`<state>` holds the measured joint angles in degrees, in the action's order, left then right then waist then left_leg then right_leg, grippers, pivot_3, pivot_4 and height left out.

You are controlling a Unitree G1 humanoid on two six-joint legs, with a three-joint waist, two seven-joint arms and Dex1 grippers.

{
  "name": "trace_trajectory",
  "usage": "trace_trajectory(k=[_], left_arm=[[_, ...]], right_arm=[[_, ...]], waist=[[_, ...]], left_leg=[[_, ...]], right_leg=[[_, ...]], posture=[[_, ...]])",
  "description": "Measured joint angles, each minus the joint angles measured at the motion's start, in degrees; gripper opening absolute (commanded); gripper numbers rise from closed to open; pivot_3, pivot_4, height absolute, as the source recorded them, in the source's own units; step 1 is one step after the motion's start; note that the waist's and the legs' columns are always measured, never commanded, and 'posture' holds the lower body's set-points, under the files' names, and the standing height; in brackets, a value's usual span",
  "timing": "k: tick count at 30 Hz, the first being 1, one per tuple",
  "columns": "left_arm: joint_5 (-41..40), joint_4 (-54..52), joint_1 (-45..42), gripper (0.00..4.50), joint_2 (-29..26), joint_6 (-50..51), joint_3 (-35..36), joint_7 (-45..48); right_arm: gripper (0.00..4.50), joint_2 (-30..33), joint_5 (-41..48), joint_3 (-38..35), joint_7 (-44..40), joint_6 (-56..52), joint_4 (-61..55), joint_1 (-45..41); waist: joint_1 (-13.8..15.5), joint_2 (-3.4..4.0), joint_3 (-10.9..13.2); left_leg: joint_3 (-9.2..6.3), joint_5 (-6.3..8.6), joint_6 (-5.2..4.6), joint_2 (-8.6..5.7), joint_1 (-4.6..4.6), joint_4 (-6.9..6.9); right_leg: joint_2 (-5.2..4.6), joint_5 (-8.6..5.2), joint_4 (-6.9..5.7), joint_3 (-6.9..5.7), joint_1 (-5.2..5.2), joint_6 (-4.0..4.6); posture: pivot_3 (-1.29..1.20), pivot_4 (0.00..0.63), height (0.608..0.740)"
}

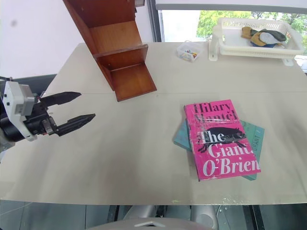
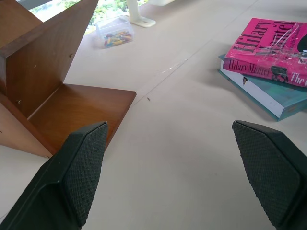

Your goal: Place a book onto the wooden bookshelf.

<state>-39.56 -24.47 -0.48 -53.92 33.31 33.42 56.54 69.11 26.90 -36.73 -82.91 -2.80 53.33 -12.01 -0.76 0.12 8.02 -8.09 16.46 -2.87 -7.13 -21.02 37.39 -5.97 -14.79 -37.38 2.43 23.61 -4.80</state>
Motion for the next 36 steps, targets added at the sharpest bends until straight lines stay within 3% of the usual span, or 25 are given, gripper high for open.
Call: trace_trajectory(k=[29,36], left_arm=[[-1.34,0.61,-0.95,4.44,-0.97,0.20,-0.02,1.87],[-4.42,1.47,-3.12,4.44,-3.16,1.92,-0.08,4.03]], right_arm=[[4.50,-0.21,-1.10,0.07,2.03,3.26,-0.54,3.79],[4.50,-4.21,-1.34,1.10,2.48,3.16,-3.62,6.16]], waist=[[0.00,0.00,0.00],[0.00,0.02,0.00]], left_leg=[[0.01,0.00,0.00,0.00,0.01,0.00],[0.04,0.00,0.00,0.02,0.04,-0.01]], right_leg=[[0.00,0.00,0.00,0.00,0.00,0.00],[0.03,0.00,-0.02,0.05,0.00,0.00]], posture=[[0.00,0.150,0.740],[0.00,0.150,0.740]])
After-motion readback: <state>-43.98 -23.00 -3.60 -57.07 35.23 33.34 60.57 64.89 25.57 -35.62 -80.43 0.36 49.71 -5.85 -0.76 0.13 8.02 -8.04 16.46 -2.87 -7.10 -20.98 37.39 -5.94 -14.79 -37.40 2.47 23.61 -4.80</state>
